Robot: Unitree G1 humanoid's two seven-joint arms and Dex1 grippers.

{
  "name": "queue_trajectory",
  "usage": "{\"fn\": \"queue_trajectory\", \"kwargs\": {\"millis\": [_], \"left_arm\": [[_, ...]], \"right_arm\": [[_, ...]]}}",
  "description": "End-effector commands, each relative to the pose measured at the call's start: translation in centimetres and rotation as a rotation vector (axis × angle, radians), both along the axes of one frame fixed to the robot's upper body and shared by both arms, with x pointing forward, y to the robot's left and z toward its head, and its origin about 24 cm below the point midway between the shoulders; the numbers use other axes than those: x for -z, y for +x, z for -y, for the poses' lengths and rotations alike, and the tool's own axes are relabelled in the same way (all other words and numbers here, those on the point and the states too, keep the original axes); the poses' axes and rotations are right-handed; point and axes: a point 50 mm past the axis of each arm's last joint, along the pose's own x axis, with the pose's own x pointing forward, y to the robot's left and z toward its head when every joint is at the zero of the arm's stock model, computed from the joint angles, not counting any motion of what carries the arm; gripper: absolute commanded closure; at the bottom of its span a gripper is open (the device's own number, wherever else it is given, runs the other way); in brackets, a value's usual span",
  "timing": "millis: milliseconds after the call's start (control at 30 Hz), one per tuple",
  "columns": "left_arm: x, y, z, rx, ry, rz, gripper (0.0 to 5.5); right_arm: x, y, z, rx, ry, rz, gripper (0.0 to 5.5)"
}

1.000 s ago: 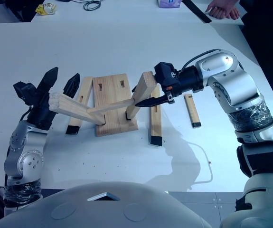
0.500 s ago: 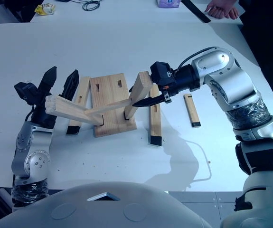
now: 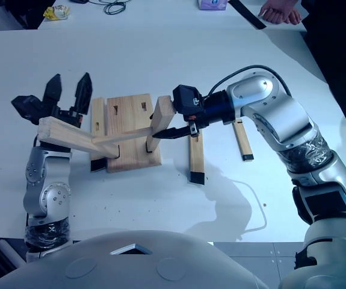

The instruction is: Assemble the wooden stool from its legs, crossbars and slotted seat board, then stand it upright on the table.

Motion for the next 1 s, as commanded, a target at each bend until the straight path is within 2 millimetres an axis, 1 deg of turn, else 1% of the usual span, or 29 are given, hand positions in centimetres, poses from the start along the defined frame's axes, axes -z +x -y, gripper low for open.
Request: {"fn": "queue_trajectory", "kwargs": {"millis": [33, 100, 167, 300, 333, 467, 600, 667, 733, 800, 867, 933, 967, 1000], "left_arm": [[-1.1, -0.8, -2.7, -0.169, 0.035, -0.018, 0.67], [-1.1, -1.5, -3.5, -0.226, 0.053, -0.049, 0.67], [-0.7, -2.0, -4.1, -0.259, 0.086, -0.098, 0.67], [0.2, -3.1, -2.5, -0.168, 0.171, -0.18, 0.67], [0.6, -3.3, -2.4, -0.159, 0.189, -0.2, 0.67], [1.0, -4.0, -3.7, -0.24, 0.195, -0.241, 0.67], [1.4, -5.1, -4.4, -0.339, 0.188, -0.266, 0.67], [1.4, -5.2, -4.4, -0.358, 0.18, -0.267, 0.67], [1.3, -4.9, -3.9, -0.327, 0.19, -0.263, 0.67], [1.5, -4.5, -2.5, -0.24, 0.196, -0.268, 0.67], [1.7, -4.3, 1.2, 0.004, 0.231, -0.271, 0.67], [1.8, -4.6, 5.3, 0.239, 0.256, -0.254, 0.67], [1.8, -4.8, 6.7, 0.316, 0.264, -0.247, 0.67], [2.0, -5.1, 7.5, 0.355, 0.266, -0.247, 0.67]], "right_arm": [[7.1, -2.5, 4.6, 0.305, -0.354, -0.295, 3.48], [6.7, -2.8, 4.5, 0.324, -0.355, -0.298, 3.48], [6.4, -3.1, 4.3, 0.34, -0.349, -0.301, 3.48], [6.5, -3.3, 4.0, 0.385, -0.331, -0.316, 3.48], [6.6, -3.3, 4.0, 0.394, -0.333, -0.315, 3.48], [6.7, -3.1, 4.3, 0.423, -0.338, -0.31, 3.48], [6.9, -2.8, 4.5, 0.454, -0.336, -0.302, 3.48], [7.0, -2.8, 4.6, 0.462, -0.337, -0.303, 3.48], [7.0, -2.8, 4.5, 0.46, -0.338, -0.303, 3.48], [6.9, -2.7, 4.4, 0.448, -0.339, -0.3, 3.48], [6.8, -2.7, 4.2, 0.429, -0.341, -0.296, 3.48], [6.7, -2.7, 3.9, 0.404, -0.345, -0.292, 3.48], [6.6, -2.7, 3.7, 0.397, -0.346, -0.289, 3.48], [6.5, -2.5, 3.6, 0.387, -0.347, -0.285, 3.48]]}}
